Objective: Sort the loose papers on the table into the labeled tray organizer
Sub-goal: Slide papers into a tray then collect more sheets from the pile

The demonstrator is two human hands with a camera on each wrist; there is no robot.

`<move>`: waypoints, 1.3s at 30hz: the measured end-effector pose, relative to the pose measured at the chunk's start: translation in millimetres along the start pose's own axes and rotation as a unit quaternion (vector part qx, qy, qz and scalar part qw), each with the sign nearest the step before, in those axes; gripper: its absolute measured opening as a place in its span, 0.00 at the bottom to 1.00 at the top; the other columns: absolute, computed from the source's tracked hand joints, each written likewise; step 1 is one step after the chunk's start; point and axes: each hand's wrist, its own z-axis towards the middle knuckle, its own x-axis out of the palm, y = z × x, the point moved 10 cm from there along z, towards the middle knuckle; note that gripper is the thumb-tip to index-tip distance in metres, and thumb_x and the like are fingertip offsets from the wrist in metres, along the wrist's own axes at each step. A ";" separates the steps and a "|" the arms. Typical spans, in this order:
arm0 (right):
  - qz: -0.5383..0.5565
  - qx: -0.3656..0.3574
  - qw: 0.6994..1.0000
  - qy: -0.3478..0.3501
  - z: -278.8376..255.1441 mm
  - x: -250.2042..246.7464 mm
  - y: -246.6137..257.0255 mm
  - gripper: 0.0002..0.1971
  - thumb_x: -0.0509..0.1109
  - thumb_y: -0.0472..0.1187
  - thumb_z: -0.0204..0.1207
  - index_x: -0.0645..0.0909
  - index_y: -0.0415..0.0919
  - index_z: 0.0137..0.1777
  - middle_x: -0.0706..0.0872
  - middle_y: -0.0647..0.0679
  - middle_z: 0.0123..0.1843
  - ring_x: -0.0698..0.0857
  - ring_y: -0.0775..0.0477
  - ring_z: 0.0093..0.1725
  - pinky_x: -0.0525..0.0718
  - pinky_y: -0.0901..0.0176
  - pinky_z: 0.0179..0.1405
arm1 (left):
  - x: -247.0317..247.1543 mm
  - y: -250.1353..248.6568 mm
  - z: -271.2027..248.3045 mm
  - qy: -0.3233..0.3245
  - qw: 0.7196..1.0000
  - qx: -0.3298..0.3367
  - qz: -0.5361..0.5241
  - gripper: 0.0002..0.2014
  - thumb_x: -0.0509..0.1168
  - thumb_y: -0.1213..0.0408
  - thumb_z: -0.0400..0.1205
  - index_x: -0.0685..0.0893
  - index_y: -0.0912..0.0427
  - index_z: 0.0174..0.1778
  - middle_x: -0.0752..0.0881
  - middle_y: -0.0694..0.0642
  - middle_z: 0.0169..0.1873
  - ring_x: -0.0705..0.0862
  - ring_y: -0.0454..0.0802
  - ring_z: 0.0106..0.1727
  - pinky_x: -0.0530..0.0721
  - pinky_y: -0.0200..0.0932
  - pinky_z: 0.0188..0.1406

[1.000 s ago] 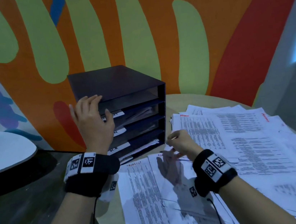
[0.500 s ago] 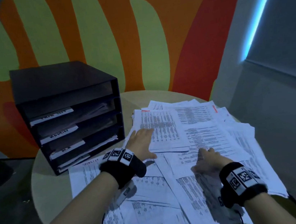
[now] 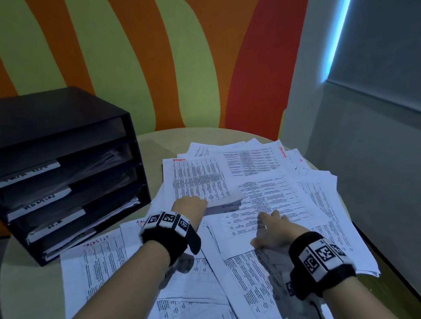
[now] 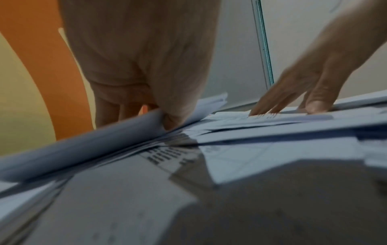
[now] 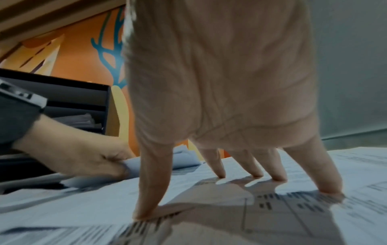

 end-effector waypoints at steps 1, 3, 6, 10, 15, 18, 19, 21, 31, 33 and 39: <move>0.031 -0.009 0.999 -0.006 2.2 -2.8 -3.0 0.31 0.67 0.54 0.80 0.63 0.41 0.77 0.62 0.37 0.80 0.62 0.33 0.80 0.69 0.40 0.73 | -3.3 -4.7 -6.3 0.000 1.000 0.009 0.002 0.14 0.60 0.73 0.82 0.77 0.62 0.64 0.83 0.60 0.57 0.84 0.60 0.56 0.82 0.51 0.48; 0.147 -0.034 0.988 -0.034 7.0 -12.7 -12.5 0.16 0.64 0.47 0.83 0.70 0.40 0.66 0.76 0.45 0.64 0.77 0.44 0.62 0.74 0.52 0.61 | -7.7 -17.4 -22.1 -0.006 0.999 0.040 -0.001 0.11 0.61 0.75 0.81 0.81 0.62 0.57 0.86 0.59 0.50 0.85 0.58 0.51 0.82 0.49 0.42; 0.338 -0.029 0.935 -0.100 4.8 -29.4 -36.6 0.09 0.61 0.44 0.85 0.75 0.42 0.60 0.78 0.50 0.57 0.81 0.47 0.57 0.73 0.56 0.58 | -6.3 -37.4 -54.5 -0.014 0.995 0.094 -0.017 0.07 0.61 0.74 0.81 0.82 0.58 0.47 0.85 0.57 0.39 0.82 0.57 0.40 0.78 0.46 0.35; 0.482 -0.015 0.866 -0.135 -16.8 -29.5 -48.1 0.24 0.70 0.50 0.80 0.76 0.35 0.69 0.87 0.37 0.59 0.85 0.40 0.60 0.79 0.53 0.49 | -2.2 -58.5 -99.1 0.005 0.980 0.181 -0.076 0.07 0.61 0.66 0.81 0.84 0.58 0.49 0.86 0.60 0.39 0.77 0.58 0.36 0.68 0.43 0.31; 0.485 -0.013 0.866 -0.118 -24.0 -14.5 -46.7 0.28 0.76 0.42 0.76 0.72 0.36 0.74 0.87 0.37 0.57 0.87 0.43 0.56 0.81 0.55 0.48 | -4.0 -36.8 -104.6 0.050 0.908 0.146 -0.391 0.24 0.72 0.43 0.76 0.86 0.54 0.62 0.88 0.52 0.57 0.86 0.44 0.54 0.82 0.41 0.56; 0.491 -0.010 0.862 -0.125 -27.4 -13.2 -46.6 0.28 0.76 0.40 0.75 0.73 0.36 0.73 0.88 0.35 0.54 0.87 0.44 0.49 0.80 0.57 0.43 | 5.1 28.1 -78.9 -0.044 0.896 -0.035 -0.441 0.35 0.72 0.51 0.78 0.68 0.58 0.79 0.75 0.56 0.75 0.78 0.50 0.69 0.79 0.46 0.64; 0.492 -0.010 0.861 -0.126 -28.8 -13.0 -46.6 0.27 0.76 0.39 0.75 0.73 0.36 0.73 0.88 0.35 0.54 0.87 0.44 0.47 0.80 0.57 0.42 | 10.8 45.1 -72.1 -0.067 0.878 -0.084 -0.466 0.35 0.71 0.55 0.80 0.65 0.60 0.80 0.72 0.58 0.76 0.76 0.54 0.70 0.79 0.49 0.65; 0.497 -0.013 0.859 -0.124 -29.9 -11.0 -45.4 0.27 0.77 0.38 0.75 0.74 0.37 0.72 0.87 0.35 0.54 0.86 0.45 0.47 0.81 0.57 0.41 | 31.3 60.8 -63.9 -0.049 0.770 -0.161 -0.615 0.32 0.70 0.65 0.81 0.64 0.61 0.79 0.68 0.59 0.76 0.77 0.57 0.65 0.86 0.52 0.59; 0.566 -0.007 0.818 -0.103 -32.1 0.7 -51.4 0.26 0.77 0.35 0.74 0.74 0.36 0.71 0.83 0.34 0.49 0.83 0.40 0.43 0.85 0.48 0.47 | 31.7 51.4 -40.9 -0.113 0.757 -0.169 -0.620 0.26 0.68 0.75 0.77 0.57 0.53 0.28 0.57 0.52 0.28 0.59 0.49 0.31 0.59 0.43 0.38; 0.573 0.008 0.812 -0.113 -29.8 0.9 -59.1 0.29 0.78 0.35 0.73 0.72 0.36 0.73 0.82 0.33 0.47 0.82 0.40 0.42 0.85 0.47 0.47 | 31.2 45.5 -40.8 -0.110 0.721 -0.155 -0.667 0.28 0.72 0.77 0.74 0.58 0.53 0.26 0.57 0.52 0.27 0.60 0.49 0.30 0.62 0.42 0.39; 0.577 0.023 0.805 -0.134 -25.2 -0.9 -70.0 0.33 0.80 0.36 0.71 0.71 0.35 0.73 0.79 0.35 0.64 0.81 0.36 0.61 0.81 0.41 0.60 | 30.2 25.8 -53.3 -0.028 0.634 -0.099 -0.767 0.11 0.71 0.83 0.74 0.83 0.79 0.52 0.90 0.66 0.48 0.90 0.48 0.42 0.87 0.31 0.37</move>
